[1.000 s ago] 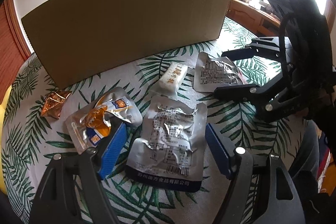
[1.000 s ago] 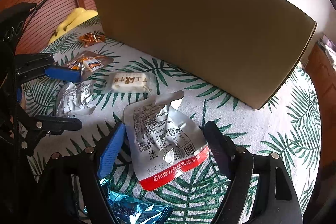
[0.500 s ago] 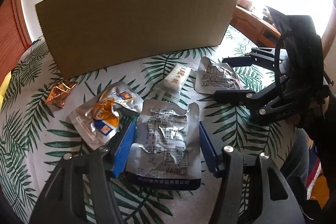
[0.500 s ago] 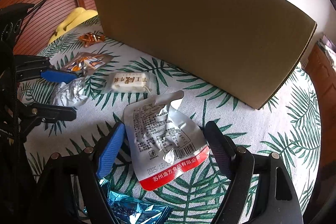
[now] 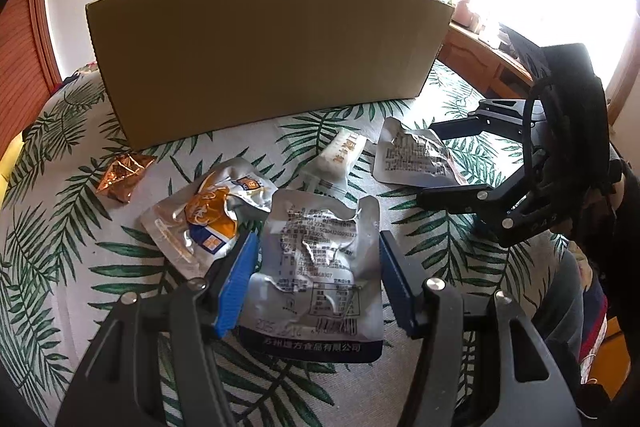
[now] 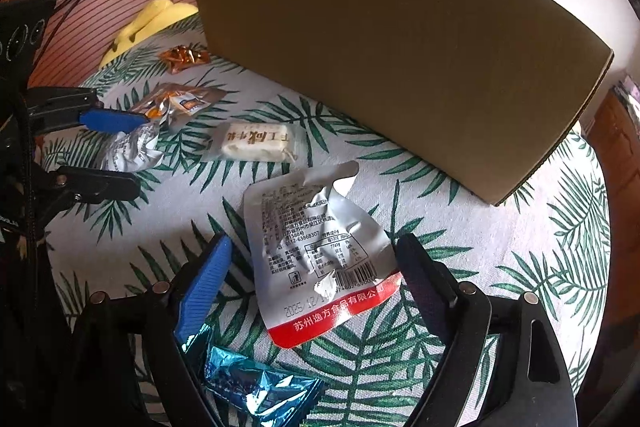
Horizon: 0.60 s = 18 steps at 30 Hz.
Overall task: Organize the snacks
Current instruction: 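Grasp the red-striped silver packet with the right tool while the left tool grasps a silver packet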
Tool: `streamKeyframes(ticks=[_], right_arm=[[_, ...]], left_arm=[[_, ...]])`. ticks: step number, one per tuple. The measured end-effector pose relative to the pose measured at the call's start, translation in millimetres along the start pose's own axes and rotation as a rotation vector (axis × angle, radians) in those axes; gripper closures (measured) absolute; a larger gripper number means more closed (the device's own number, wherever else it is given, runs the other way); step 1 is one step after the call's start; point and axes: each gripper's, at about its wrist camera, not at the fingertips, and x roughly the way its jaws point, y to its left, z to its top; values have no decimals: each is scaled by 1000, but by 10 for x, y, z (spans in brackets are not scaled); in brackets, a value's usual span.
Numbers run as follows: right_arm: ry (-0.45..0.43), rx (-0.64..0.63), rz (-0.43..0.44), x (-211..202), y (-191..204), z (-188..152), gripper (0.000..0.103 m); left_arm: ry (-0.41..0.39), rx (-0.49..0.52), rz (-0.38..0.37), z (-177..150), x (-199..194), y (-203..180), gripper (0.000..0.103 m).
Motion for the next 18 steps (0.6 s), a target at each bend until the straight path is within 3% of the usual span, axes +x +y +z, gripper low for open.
streamKeyframes(ticks=[2, 9, 18], right_arm=[[12, -1, 4, 8, -3, 20, 20], [11, 18, -6, -32, 39, 40, 44], [-19, 84, -27, -96, 6, -23, 48]], left_arm=[[-2, -2, -3, 18, 16, -4, 44], [-10, -3, -10, 22, -31, 7, 44], [-28, -9, -15, 7, -96, 25, 44]])
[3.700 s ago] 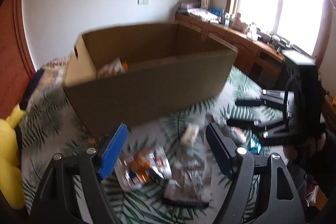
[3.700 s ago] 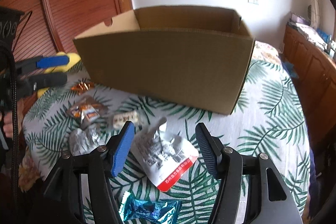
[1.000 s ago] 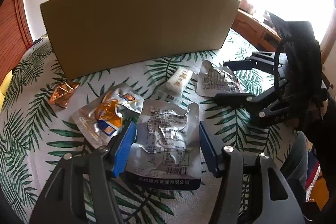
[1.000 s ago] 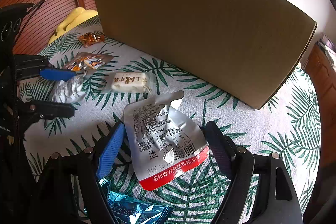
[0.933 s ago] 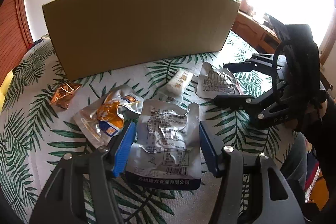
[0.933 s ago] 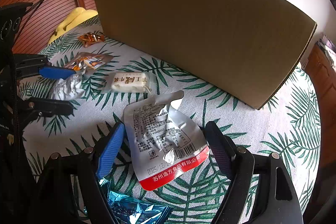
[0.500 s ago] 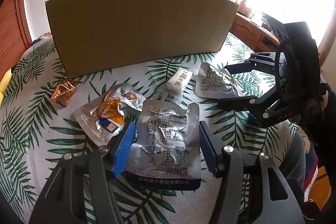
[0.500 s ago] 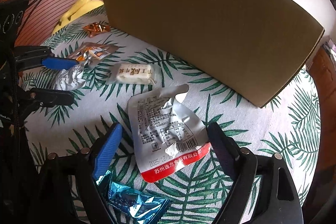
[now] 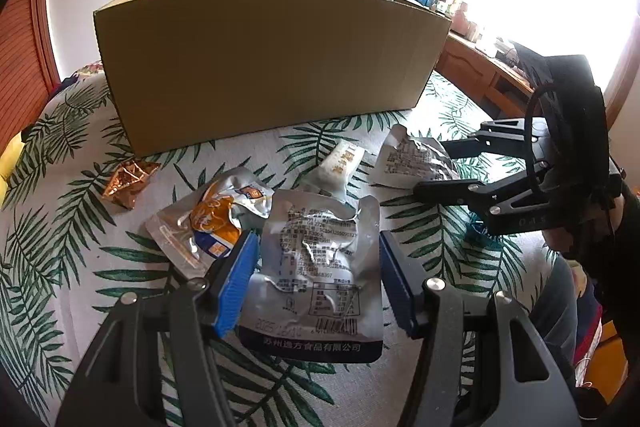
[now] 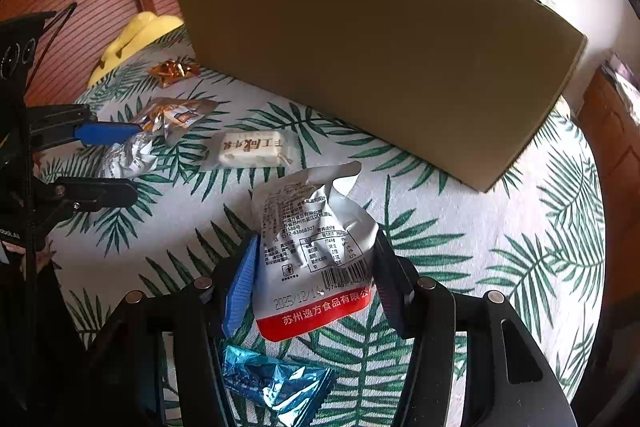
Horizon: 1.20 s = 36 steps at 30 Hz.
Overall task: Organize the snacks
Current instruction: 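Grasp the red-striped silver packet with the right tool while the left tool grasps a silver packet, then carry both silver packets up over the cardboard box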
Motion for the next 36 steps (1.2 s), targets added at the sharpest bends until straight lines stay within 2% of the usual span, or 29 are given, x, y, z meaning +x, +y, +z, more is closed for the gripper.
streamKeyframes(ticks=[12, 26, 36], right_arm=[[-89, 70, -8, -247, -45, -60, 47], [-154, 128, -24, -396, -61, -169, 47], [-194, 141, -46, -651, -67, -20, 46]], left_arm=[[-33, 2, 6, 45, -99, 8, 43], [-71, 5, 17, 141, -212, 97, 43], [-111, -3, -3, 412, -369, 100, 43]])
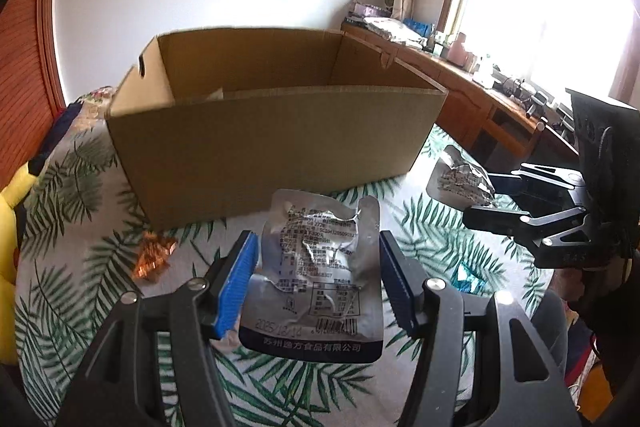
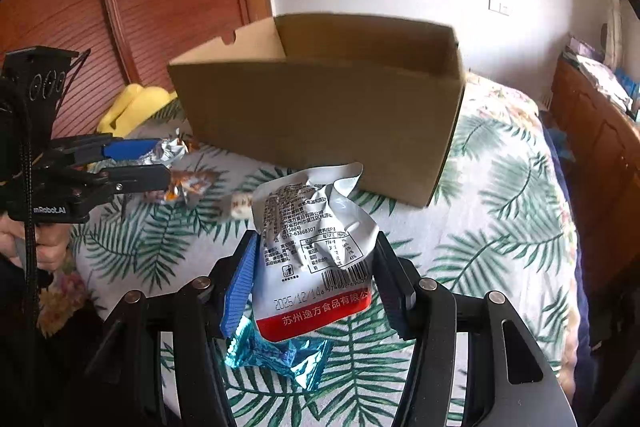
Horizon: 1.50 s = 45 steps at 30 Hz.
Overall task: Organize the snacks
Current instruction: 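Carry both silver packets up over the cardboard box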
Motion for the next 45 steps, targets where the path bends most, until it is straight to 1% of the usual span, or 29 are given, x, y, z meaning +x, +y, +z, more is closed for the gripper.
streamKeyframes(ticks=[5, 10, 17, 24, 32, 38, 45], right_arm=[[-45, -19, -24, -212, 17, 242, 46], [-97, -31, -48, -370, 18, 450, 46], [-134, -36, -55, -381, 4, 636, 46], [-143, -65, -71, -217, -21, 843, 46], [-158, -59, -63, 30, -98, 1046, 46], [-164, -54, -57, 248, -138, 1193, 46], [-159, -44, -52, 484, -192, 1281, 46]], left_arm=[[-55, 18, -9, 241, -123, 20, 43], [-111, 45, 7, 483, -189, 93, 43], [-160, 57, 28, 787, -169, 304, 43], [-180, 85, 39, 989, -3, 417, 43], [-180, 62, 47, 1172, 281, 604, 43], [-178, 50, 53, 1198, 453, 706, 43], [-177, 34, 59, 1203, 593, 795, 43]])
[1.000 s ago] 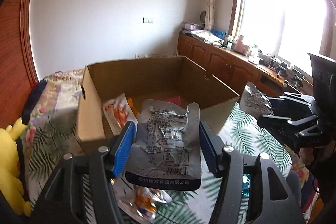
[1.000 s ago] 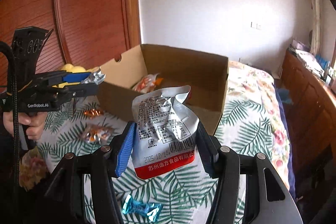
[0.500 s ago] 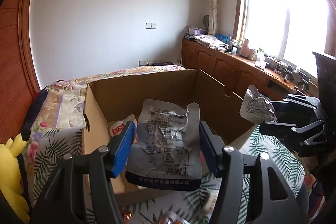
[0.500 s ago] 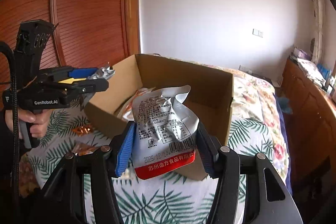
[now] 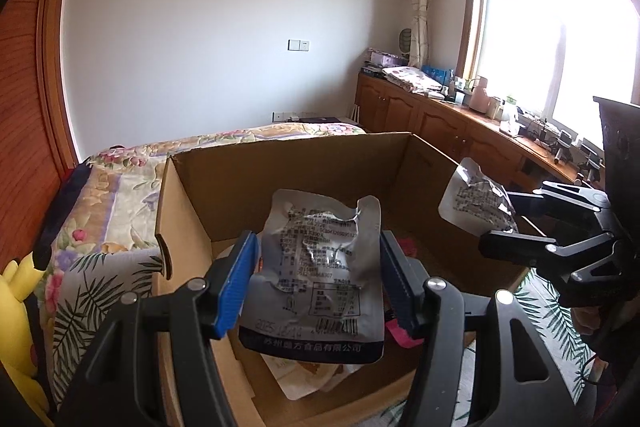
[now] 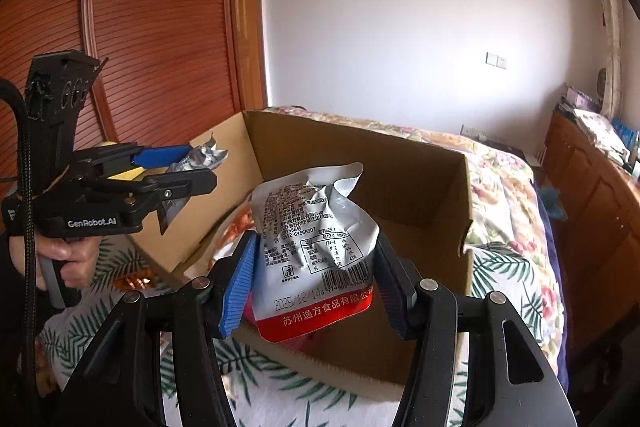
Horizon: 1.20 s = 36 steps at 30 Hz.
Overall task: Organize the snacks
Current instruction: 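Carry both silver packets up over the cardboard box, then open both tools to drop the silver packets into the box, then move both tools back down to the snacks on the bedspread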
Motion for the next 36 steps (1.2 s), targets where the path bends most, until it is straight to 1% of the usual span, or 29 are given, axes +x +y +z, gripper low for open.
streamKeyframes(ticks=[6, 13, 20, 25, 30, 36], right_arm=[[22, 6, 4, 124, -8, -21, 45], [49, 7, 9, 238, 5, -24, 45], [71, 7, 20, 320, 40, -17, 44], [84, 4, 34, 372, 73, -6, 43], [95, 23, 38, 411, 56, 0, 38], [89, 37, 29, 387, 40, -23, 37]], left_arm=[[11, -15, 10, -32, 87, 64, 42], [0, -7, 17, -23, 67, 20, 41], [0, -19, 8, -24, 64, 46, 40], [1, -19, 6, -20, 67, 64, 40], [0, -18, 7, -16, 68, 68, 39], [4, -19, 15, 0, 48, 46, 39]])
